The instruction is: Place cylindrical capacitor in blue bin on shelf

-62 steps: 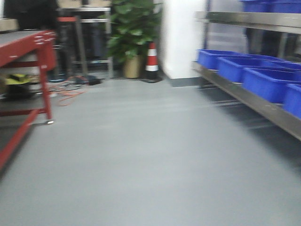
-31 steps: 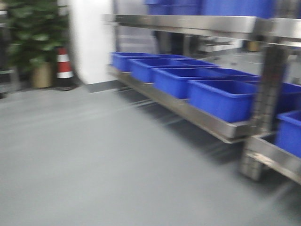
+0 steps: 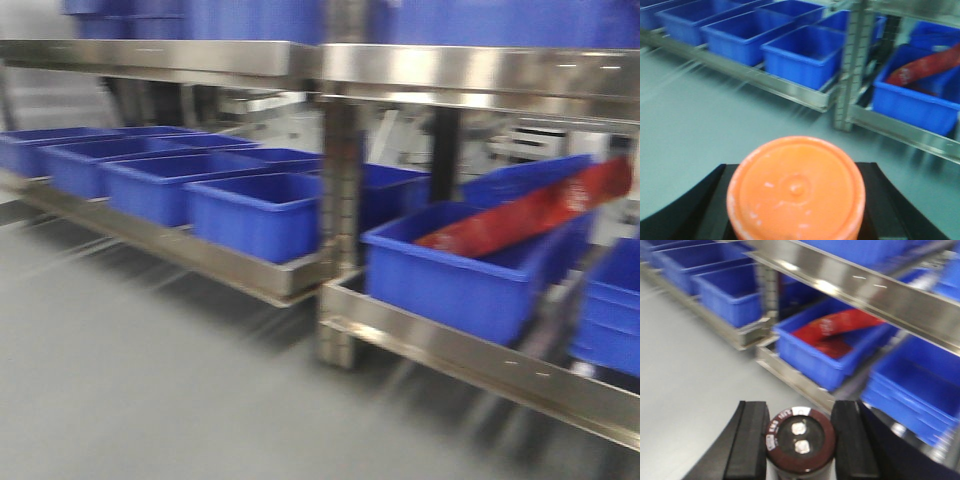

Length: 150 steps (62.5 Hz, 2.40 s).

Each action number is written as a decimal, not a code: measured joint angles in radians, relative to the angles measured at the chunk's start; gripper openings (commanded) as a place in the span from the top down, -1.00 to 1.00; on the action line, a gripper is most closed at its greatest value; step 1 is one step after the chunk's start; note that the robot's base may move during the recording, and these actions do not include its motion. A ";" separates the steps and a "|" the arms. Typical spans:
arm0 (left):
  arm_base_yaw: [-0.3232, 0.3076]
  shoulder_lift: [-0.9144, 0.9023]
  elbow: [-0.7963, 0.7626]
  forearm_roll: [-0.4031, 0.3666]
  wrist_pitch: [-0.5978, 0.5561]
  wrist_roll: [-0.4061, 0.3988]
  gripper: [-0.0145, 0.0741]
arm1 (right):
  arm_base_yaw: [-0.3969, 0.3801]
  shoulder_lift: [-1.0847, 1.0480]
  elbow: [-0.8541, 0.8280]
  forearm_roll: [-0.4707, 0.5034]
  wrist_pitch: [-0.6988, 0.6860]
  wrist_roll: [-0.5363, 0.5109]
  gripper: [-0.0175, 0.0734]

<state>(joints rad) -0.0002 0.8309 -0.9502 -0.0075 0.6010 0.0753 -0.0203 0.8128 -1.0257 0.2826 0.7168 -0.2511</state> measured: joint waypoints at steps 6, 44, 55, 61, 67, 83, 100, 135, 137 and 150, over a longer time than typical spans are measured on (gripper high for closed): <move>0.000 0.000 0.000 0.000 0.000 0.000 0.92 | 0.000 0.000 0.000 0.000 0.000 0.000 0.97; 0.000 0.000 0.000 0.000 0.000 0.000 0.92 | 0.000 0.000 0.000 0.000 0.000 0.000 0.97; 0.000 0.000 0.000 0.000 0.000 0.000 0.92 | 0.000 0.000 0.000 0.000 0.000 0.000 0.97; 0.000 0.000 0.000 0.000 0.000 0.000 0.92 | 0.000 0.000 0.000 0.000 0.000 0.000 0.97; 0.000 0.000 0.000 0.000 0.000 0.000 0.92 | 0.000 0.000 0.000 0.000 0.000 0.000 0.97; 0.000 0.000 0.000 0.000 0.000 0.000 0.92 | 0.000 0.000 0.000 0.000 0.000 0.000 0.97; 0.000 0.000 0.000 0.000 0.000 0.000 0.92 | 0.000 0.000 0.000 0.000 0.000 0.000 0.97; 0.000 0.000 0.000 0.000 0.000 0.000 0.92 | 0.000 0.000 0.000 0.000 0.000 0.000 0.97; 0.000 0.000 0.000 0.000 0.000 0.000 0.92 | 0.000 0.000 0.000 0.000 0.000 0.000 0.97; 0.000 0.000 0.000 0.000 0.000 0.000 0.92 | 0.000 0.000 0.000 0.000 0.000 0.000 0.97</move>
<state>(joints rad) -0.0002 0.8309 -0.9502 -0.0075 0.6010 0.0753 -0.0203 0.8128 -1.0257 0.2826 0.7168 -0.2511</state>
